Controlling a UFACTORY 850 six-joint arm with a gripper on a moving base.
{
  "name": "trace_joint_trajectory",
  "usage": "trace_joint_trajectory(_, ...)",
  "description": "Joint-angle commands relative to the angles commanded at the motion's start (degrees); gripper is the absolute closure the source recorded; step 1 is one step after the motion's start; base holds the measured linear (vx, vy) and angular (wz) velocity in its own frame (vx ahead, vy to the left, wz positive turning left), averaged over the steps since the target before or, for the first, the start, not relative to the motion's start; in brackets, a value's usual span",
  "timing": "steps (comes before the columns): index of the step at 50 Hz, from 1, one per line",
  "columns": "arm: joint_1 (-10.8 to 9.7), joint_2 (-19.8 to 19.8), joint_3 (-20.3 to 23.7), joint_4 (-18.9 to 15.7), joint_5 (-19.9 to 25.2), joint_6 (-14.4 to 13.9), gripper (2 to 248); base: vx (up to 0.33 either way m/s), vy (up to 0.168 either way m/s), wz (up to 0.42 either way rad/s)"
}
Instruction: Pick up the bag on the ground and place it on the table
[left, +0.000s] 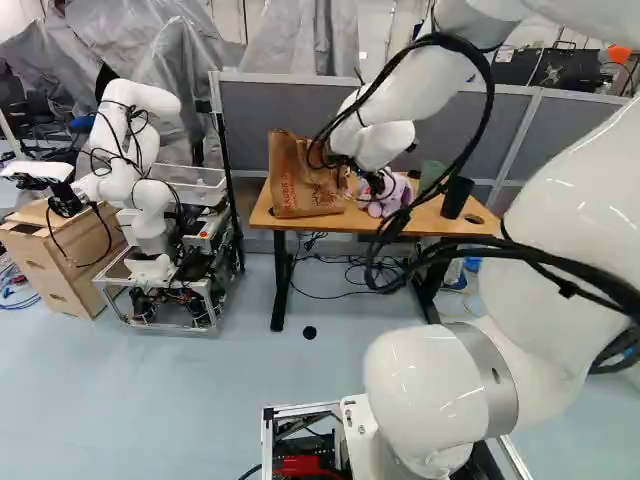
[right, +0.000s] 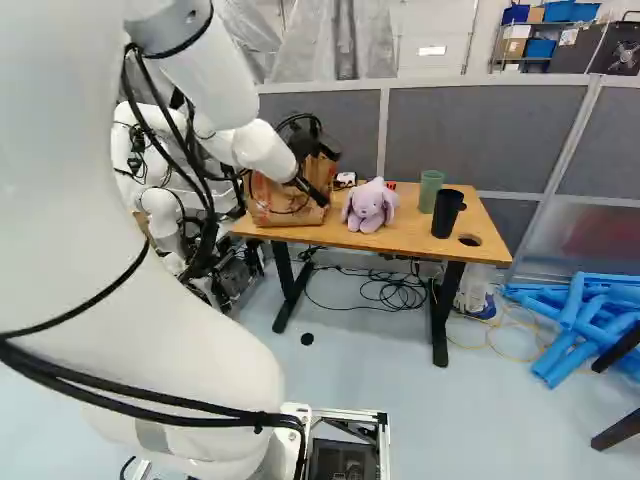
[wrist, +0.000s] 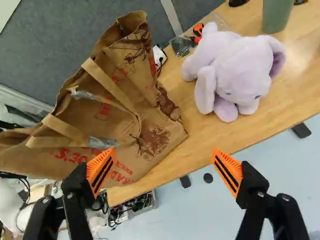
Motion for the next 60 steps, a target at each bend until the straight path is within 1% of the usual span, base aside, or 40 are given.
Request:
trace_joint_trajectory(10, 0.09, 2.03, 5.71, -1.75, 6.67, -4.51, 3, 0.0, 0.0, 0.0)
trace_joint_trajectory(24, 0.2, 4.53, 12.72, -3.9, 14.84, -10.04, 3, 0.0, 0.0, 0.0)
trace_joint_trajectory(42, 0.31, 7.09, 19.93, -6.12, 23.27, -15.73, 3, 0.0, 0.0, 0.0)
trace_joint_trajectory(60, 0.4, 9.06, 25.46, -7.81, 29.72, -20.1, 3, 0.0, 0.0, 0.0)
